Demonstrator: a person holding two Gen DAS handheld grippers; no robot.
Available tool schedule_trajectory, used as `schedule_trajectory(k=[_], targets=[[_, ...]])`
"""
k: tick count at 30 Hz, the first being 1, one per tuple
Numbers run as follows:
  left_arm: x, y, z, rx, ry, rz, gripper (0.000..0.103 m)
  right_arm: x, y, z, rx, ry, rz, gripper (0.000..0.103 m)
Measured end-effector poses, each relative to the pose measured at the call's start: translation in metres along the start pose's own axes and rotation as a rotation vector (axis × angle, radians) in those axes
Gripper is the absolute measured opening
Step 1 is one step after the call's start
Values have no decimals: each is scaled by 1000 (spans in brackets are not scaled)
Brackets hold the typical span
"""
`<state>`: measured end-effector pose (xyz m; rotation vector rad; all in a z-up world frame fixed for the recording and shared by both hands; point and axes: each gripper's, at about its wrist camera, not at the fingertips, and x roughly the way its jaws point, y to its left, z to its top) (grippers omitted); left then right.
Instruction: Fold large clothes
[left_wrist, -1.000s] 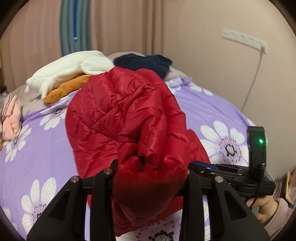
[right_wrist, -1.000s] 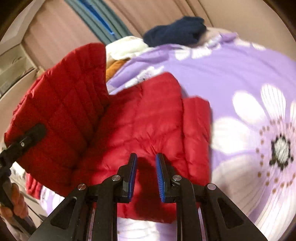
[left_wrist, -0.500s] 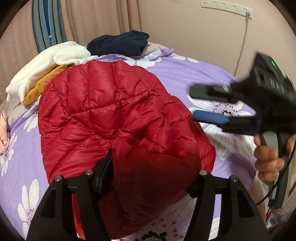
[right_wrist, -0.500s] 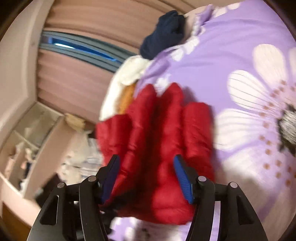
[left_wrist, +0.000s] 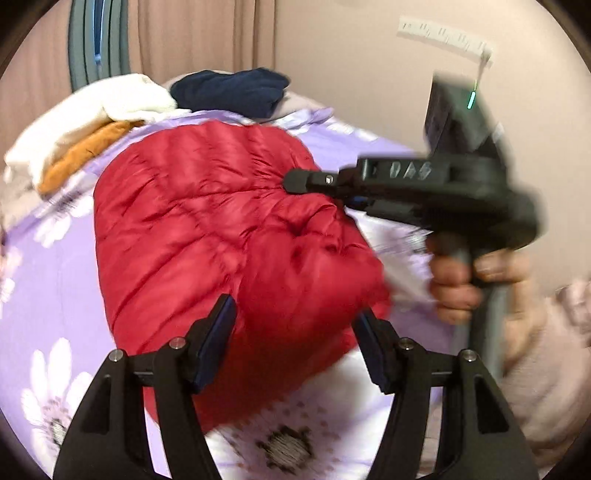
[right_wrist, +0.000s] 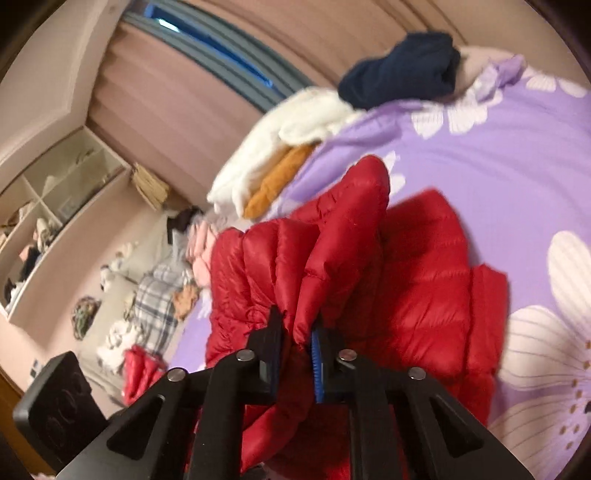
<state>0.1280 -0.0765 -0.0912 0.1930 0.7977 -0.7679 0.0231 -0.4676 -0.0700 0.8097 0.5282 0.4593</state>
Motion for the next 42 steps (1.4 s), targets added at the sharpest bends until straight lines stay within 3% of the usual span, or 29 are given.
schedule_trajectory(k=[2, 4, 9, 11, 13, 14, 17, 19, 22, 24, 28, 32, 37, 42], targets=[[-21, 7, 5, -41, -32, -89, 63, -1, -12, 2, 31, -31, 0, 13], [-37, 16, 12, -75, -82, -125, 64, -4, -25, -2, 55, -48, -43, 13], [-25, 46, 35, -160, -119, -32, 61, -6, -49, -21, 95, -28, -125, 13], [-5, 64, 47, -208, -107, -6, 51, -4, -55, -26, 113, -24, -135, 13], [16, 77, 60, -255, -82, 14, 35, -3, -56, -29, 117, -25, -146, 13], [22, 81, 63, -280, -73, 4, 32, -2, -58, -30, 112, -22, -149, 13], [46, 84, 77, -283, -50, 23, 31, 1, -56, -31, 77, -13, -158, 13], [70, 89, 81, -281, 12, 53, 31, 2, -60, -32, 88, -5, -157, 13], [99, 97, 73, -292, 99, 92, 31, -2, -66, -32, 127, -2, -133, 13], [101, 97, 69, -290, 100, 107, 31, -8, -61, -31, 124, -1, -155, 15], [97, 93, 68, -261, 84, 133, 31, -33, -26, -23, -21, -70, -278, 18], [101, 95, 69, -256, 78, 142, 31, -47, 14, -15, -134, -108, -185, 18], [101, 92, 67, -228, 67, 164, 31, -31, 52, -27, -286, -4, -118, 18], [100, 93, 63, -224, 57, 152, 31, -9, 45, -68, -376, 127, -222, 18]])
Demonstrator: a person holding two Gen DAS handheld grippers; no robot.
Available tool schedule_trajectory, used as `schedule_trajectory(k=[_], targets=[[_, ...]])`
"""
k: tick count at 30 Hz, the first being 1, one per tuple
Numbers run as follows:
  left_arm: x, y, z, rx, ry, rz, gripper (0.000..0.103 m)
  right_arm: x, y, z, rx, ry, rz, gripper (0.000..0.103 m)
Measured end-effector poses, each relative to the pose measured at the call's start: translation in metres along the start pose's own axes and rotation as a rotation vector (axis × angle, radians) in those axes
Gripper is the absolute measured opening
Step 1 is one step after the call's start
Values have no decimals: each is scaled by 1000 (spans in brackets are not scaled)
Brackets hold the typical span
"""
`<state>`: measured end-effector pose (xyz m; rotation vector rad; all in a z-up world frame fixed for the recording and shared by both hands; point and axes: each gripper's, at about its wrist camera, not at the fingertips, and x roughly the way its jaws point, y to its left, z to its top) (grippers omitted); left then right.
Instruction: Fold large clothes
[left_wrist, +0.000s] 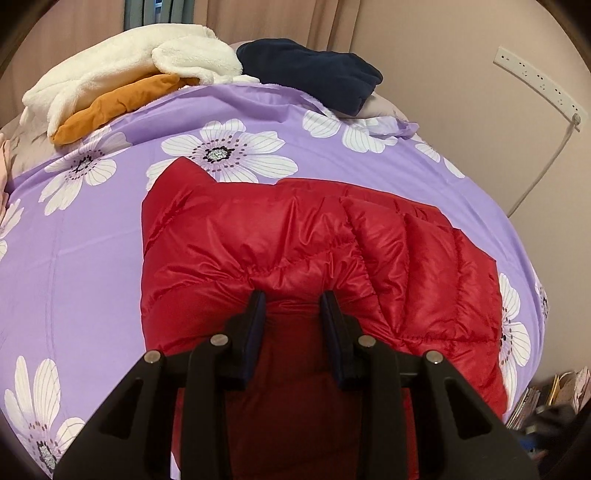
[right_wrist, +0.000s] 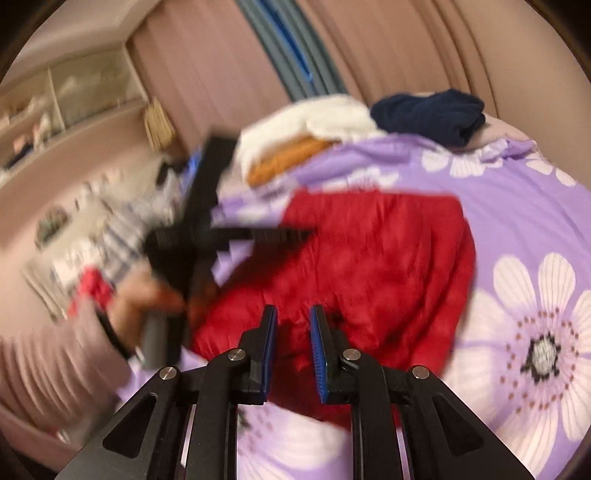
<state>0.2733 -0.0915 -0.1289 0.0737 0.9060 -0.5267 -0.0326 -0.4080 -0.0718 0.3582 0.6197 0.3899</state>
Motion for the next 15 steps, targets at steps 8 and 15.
schedule_trajectory(k=[8, 15], targets=[[2, -7, -8, 46, -25, 20, 31, 38, -6, -38, -122, 16, -117, 17], [-31, 5, -9, -36, -49, -43, 31, 27, -6, -32, -100, 27, -99, 17]])
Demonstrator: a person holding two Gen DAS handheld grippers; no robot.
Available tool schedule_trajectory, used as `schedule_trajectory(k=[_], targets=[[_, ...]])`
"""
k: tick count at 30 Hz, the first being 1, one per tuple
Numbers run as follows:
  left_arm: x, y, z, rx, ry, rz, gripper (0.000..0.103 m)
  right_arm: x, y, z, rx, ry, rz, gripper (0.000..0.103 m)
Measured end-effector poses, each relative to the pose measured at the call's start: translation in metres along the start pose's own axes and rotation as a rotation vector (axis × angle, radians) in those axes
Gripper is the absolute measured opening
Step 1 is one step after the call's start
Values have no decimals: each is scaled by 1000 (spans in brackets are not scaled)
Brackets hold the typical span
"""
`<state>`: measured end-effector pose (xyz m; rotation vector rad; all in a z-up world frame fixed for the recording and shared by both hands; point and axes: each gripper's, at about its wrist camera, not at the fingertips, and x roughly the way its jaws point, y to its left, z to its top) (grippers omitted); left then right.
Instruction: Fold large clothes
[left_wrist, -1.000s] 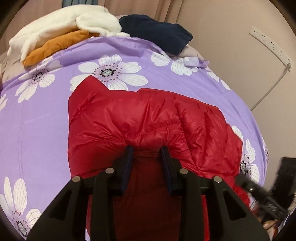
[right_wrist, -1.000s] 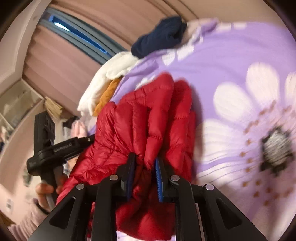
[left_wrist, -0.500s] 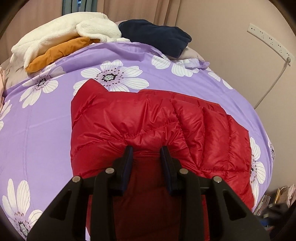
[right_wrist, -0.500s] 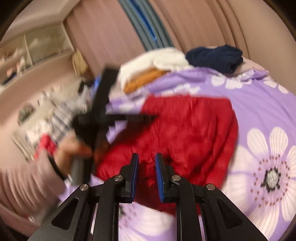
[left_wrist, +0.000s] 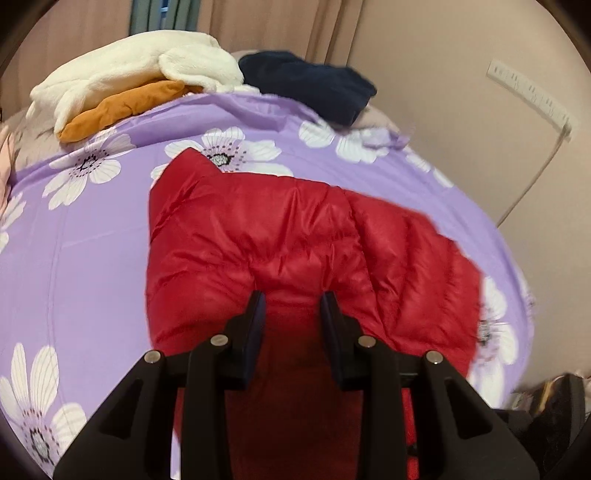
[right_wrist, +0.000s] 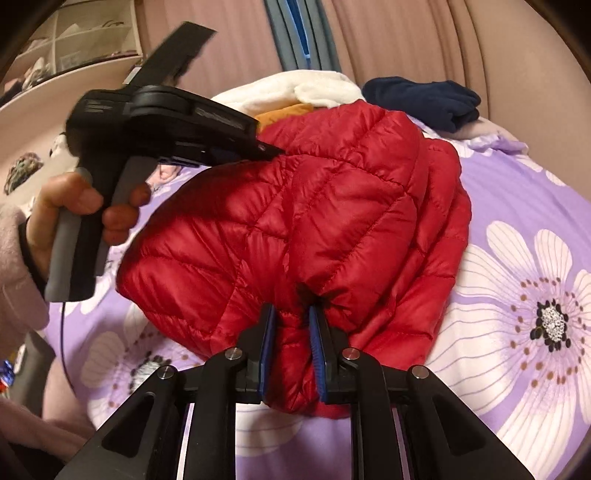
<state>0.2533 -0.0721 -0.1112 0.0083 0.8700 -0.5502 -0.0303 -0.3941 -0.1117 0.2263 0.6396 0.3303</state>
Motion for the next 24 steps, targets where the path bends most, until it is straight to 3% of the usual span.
schedule_trajectory(k=[7, 13, 15, 18, 24], targets=[[-55, 23, -38, -58, -38, -46, 31, -27, 0, 21, 20, -36, 81, 18], [-53, 26, -58, -53, -11, -43, 31, -44, -5, 49, 97, -136, 167, 21], [-52, 26, -59, -57, -9, -44, 31, -36, -11, 63, 140, -163, 126, 26], [-50, 26, -60, -52, -9, -42, 31, -20, -20, 84, 182, -183, 52, 27], [-49, 25, -62, -36, -7, -27, 31, 21, -43, 96, 258, -95, -16, 27]])
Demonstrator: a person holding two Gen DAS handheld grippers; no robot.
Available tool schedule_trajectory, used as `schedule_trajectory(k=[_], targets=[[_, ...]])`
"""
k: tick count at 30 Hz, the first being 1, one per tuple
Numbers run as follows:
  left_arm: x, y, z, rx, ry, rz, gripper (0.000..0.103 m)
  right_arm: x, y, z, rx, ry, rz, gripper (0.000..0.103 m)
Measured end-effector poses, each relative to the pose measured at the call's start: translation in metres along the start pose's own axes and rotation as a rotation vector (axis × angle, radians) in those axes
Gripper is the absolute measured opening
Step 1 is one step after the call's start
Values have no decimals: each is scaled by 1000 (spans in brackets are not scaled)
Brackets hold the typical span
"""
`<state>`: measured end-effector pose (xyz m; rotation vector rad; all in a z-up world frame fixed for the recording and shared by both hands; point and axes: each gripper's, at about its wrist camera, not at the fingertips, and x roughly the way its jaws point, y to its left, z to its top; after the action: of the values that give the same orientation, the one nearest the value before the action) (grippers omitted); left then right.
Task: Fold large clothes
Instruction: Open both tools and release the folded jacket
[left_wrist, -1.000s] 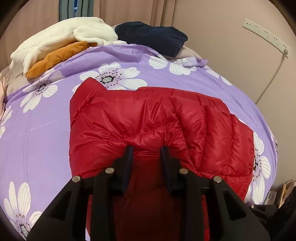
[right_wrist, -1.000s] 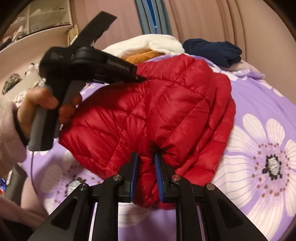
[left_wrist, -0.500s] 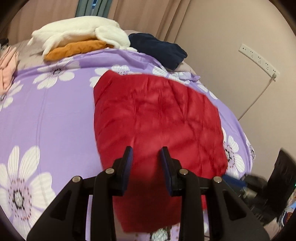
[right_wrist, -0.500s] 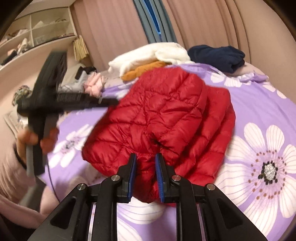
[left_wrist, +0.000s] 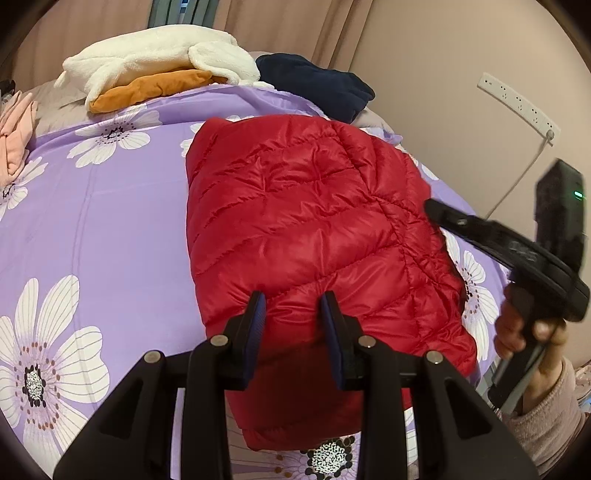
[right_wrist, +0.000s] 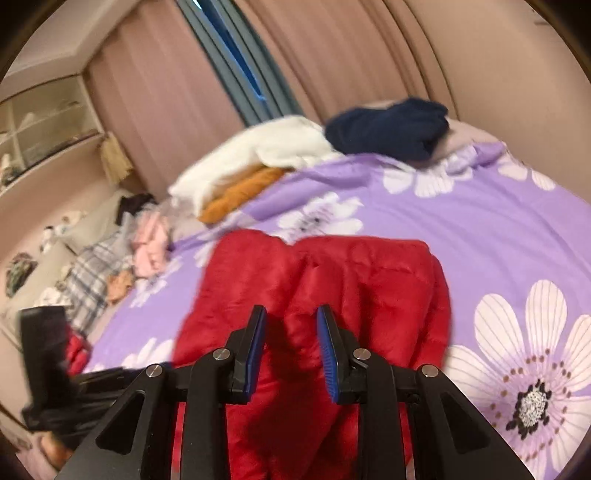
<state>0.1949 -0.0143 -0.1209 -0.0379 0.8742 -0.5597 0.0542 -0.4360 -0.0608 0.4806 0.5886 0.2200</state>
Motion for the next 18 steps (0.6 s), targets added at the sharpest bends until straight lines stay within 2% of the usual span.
schedule_trajectory(k=[6, 11, 18], targets=[[5, -5, -1, 22, 9, 5, 31, 20, -21, -11, 53, 96, -45, 27], [8, -8, -2, 35, 16, 5, 31, 22, -34, -23, 99, 109, -38, 27], [8, -6, -1, 33, 20, 11, 33, 25, -30, -25, 69, 116, -72, 26]])
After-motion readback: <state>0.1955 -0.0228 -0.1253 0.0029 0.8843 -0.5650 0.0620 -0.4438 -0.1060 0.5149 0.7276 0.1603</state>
